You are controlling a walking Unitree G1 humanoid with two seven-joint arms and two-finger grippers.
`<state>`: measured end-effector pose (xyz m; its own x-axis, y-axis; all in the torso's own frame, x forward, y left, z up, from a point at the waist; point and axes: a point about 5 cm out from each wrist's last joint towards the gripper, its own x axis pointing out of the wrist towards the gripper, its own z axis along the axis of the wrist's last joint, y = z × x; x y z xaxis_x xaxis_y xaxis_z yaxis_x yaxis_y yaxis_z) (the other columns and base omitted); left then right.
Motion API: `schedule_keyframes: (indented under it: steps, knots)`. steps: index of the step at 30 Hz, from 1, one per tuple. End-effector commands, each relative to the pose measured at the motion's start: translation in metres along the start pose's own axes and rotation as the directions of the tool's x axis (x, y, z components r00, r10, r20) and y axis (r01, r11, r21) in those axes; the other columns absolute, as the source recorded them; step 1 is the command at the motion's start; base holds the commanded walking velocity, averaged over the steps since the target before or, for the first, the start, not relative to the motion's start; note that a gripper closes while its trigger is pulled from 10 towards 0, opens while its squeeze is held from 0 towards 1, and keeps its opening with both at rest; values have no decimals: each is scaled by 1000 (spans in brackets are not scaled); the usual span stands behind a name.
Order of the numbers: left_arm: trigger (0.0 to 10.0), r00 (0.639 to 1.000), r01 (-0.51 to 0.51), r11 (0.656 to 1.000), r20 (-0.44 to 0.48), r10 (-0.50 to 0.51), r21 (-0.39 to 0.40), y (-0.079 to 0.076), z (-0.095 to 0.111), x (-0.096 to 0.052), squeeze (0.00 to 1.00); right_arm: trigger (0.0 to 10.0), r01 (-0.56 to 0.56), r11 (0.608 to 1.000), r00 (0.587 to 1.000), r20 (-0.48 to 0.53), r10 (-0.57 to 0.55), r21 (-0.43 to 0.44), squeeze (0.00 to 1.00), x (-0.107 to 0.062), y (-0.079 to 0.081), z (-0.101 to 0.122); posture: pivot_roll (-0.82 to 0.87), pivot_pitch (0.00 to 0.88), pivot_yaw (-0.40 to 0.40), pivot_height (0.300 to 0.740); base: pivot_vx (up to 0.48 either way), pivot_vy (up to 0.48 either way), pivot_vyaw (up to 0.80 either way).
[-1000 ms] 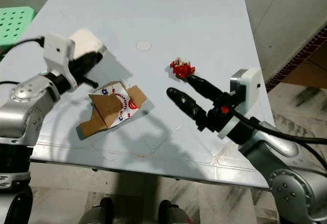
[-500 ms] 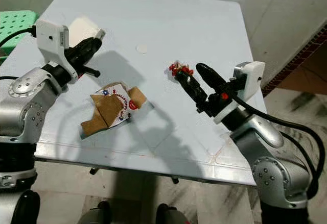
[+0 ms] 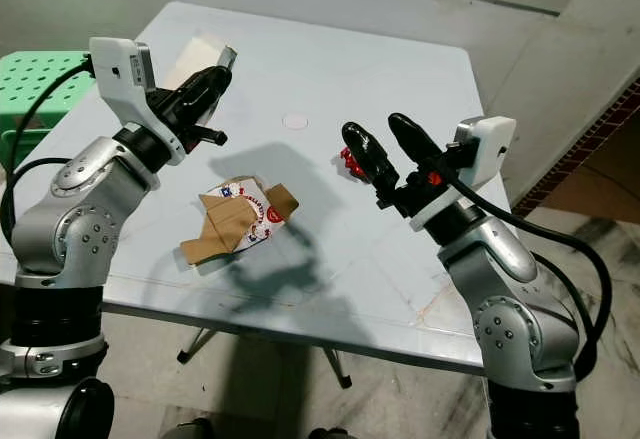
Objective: Picking trash to rubbish bin
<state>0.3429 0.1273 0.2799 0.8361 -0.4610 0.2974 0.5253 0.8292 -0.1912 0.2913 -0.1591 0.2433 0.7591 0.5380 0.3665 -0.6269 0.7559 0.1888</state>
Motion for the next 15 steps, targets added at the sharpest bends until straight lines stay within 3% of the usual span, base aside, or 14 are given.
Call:
schedule_keyframes:
  steps: [1,10,15]
  knots:
    - [10000,999,7,999,38,-5,-53,-5,10,2,0,10000,7,1000,1000,21,-6,-17,1000,0,-2,5,2,96,-100,740,0,0,0]
    - [10000,998,-21,990,56,29,-142,-7,10,2,0,10000,1,1000,1000,6,0,-18,1000,2,-3,1,14,128,-114,740,0,0,0]
    - [10000,999,-15,991,48,21,-134,-12,8,5,0,10000,-10,1000,1000,-16,10,-16,1000,5,-1,-3,16,139,-117,740,0,0,0]
